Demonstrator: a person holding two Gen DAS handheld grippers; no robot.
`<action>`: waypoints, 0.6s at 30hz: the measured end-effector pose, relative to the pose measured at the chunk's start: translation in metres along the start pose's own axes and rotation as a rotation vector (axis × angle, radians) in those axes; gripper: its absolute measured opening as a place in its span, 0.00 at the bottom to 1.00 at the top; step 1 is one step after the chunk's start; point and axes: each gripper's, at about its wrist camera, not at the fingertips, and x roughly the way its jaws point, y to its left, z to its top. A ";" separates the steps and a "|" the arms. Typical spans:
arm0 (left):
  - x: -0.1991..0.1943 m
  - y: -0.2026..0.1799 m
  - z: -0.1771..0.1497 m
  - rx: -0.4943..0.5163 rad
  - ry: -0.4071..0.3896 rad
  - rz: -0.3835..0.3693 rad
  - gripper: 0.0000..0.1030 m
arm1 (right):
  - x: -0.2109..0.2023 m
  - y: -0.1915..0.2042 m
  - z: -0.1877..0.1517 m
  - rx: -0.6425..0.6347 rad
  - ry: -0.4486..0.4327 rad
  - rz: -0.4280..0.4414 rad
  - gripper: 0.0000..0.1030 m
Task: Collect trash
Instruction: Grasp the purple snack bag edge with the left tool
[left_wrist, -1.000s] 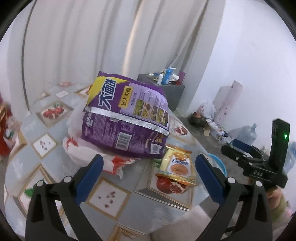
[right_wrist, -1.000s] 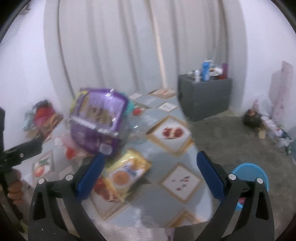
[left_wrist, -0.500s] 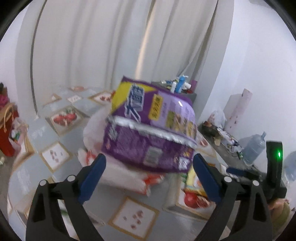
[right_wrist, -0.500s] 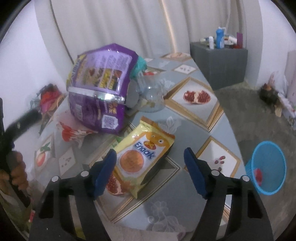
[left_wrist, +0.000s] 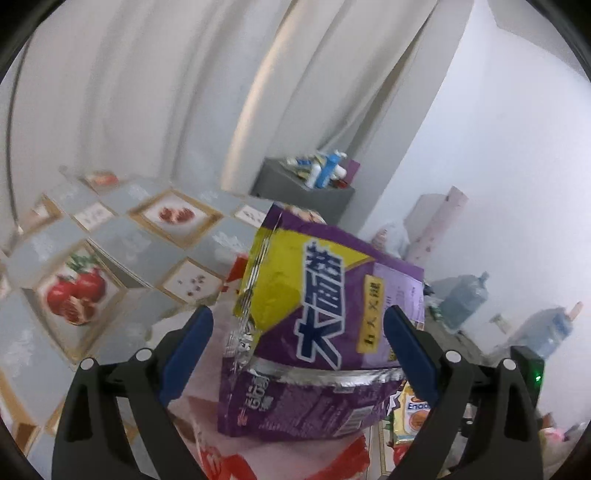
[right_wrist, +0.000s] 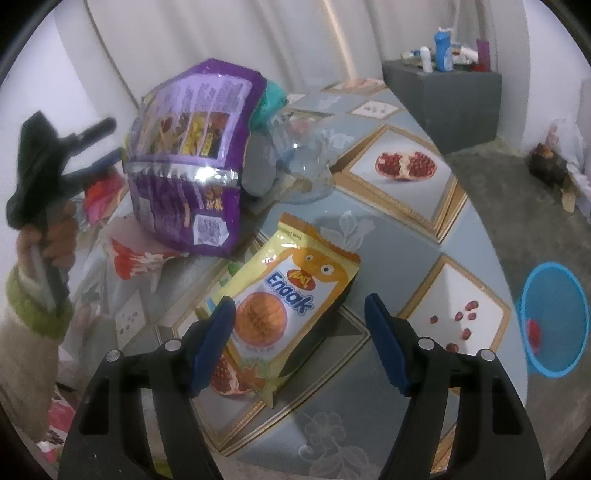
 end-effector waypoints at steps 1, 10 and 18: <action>0.006 0.004 -0.001 -0.017 0.017 -0.013 0.88 | 0.002 0.001 0.000 -0.009 0.001 -0.011 0.58; -0.020 -0.024 -0.027 -0.023 0.049 -0.090 0.77 | 0.002 0.004 -0.003 -0.049 -0.006 -0.051 0.37; -0.045 -0.076 -0.068 -0.018 0.123 -0.226 0.77 | -0.001 -0.001 -0.008 -0.039 -0.007 -0.053 0.18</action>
